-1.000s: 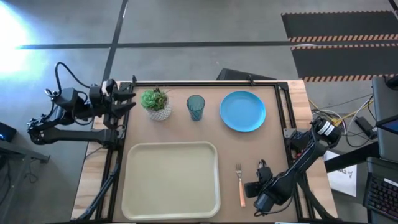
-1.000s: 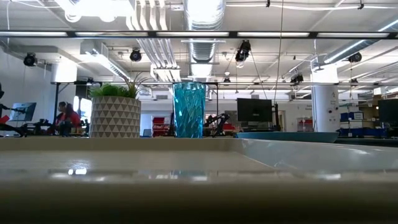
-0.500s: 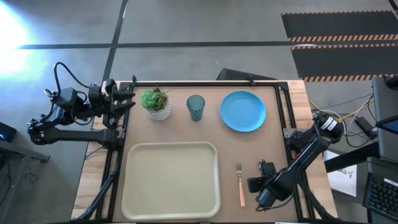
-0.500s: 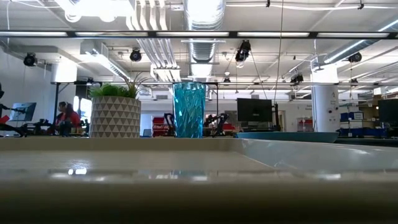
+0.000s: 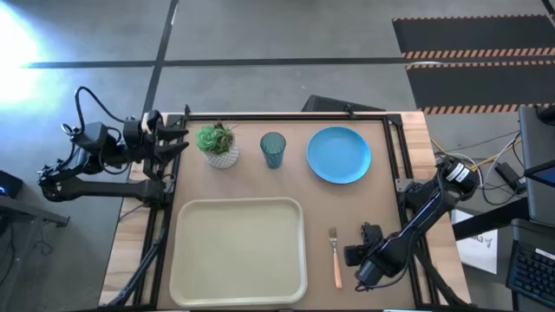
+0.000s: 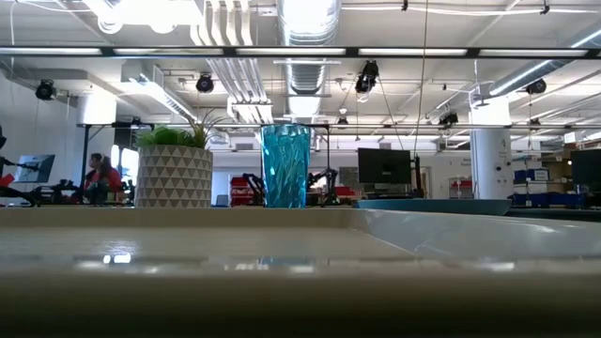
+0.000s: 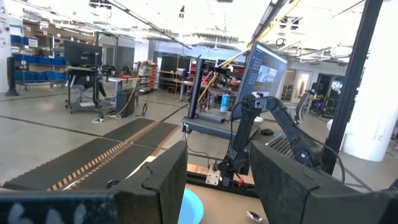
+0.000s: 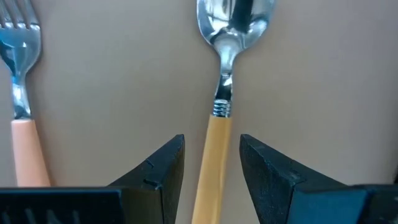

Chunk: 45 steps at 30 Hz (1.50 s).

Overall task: Pick and place plate/cup/fork/spoon on tray
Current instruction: Put the brown spoon on the gray tray

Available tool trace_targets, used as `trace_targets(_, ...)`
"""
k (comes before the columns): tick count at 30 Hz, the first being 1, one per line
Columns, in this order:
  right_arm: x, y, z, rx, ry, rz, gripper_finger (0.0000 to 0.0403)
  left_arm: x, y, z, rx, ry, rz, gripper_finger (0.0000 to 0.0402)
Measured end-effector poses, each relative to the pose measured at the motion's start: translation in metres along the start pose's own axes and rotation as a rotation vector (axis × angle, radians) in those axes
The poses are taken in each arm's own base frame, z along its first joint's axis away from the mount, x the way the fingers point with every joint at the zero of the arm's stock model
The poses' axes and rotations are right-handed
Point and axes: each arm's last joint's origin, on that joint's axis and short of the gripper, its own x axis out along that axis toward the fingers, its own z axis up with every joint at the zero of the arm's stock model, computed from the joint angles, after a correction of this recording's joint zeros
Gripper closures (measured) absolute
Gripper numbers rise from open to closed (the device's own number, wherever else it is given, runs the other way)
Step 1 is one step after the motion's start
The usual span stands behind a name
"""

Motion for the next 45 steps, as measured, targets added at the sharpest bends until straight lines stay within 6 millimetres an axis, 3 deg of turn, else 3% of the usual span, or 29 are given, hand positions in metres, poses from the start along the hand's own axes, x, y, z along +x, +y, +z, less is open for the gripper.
trace_targets(7, 0.018, -0.005, 0.005, -0.001, 0.004, 0.004, 0.0257, 0.000, -0.001, 0.000, -0.024, 0.004, -0.026, 0.0244)
trace_targets(22, 0.027, -0.007, 0.009, 0.005, 0.002, 0.033, 0.0260, 0.000, -0.001, 0.000, -0.024, 0.004, -0.027, 0.0244)
trace_targets(26, 0.028, -0.007, 0.009, -0.002, 0.003, 0.034, 0.0284, 0.000, -0.001, 0.000, -0.024, 0.004, -0.027, 0.0244)
trace_targets(32, 0.029, -0.006, 0.009, -0.025, 0.000, 0.050, 0.0371, 0.000, -0.001, 0.000, -0.024, 0.003, -0.027, 0.0244)
trace_targets(40, 0.026, -0.004, 0.008, -0.053, -0.012, 0.058, 0.0373, 0.000, -0.001, 0.000, -0.024, 0.003, -0.026, 0.0244)
trace_targets(45, 0.004, 0.001, 0.007, -0.059, -0.080, 0.081, 0.0373, 0.000, -0.001, 0.000, -0.024, 0.004, -0.026, 0.0244)
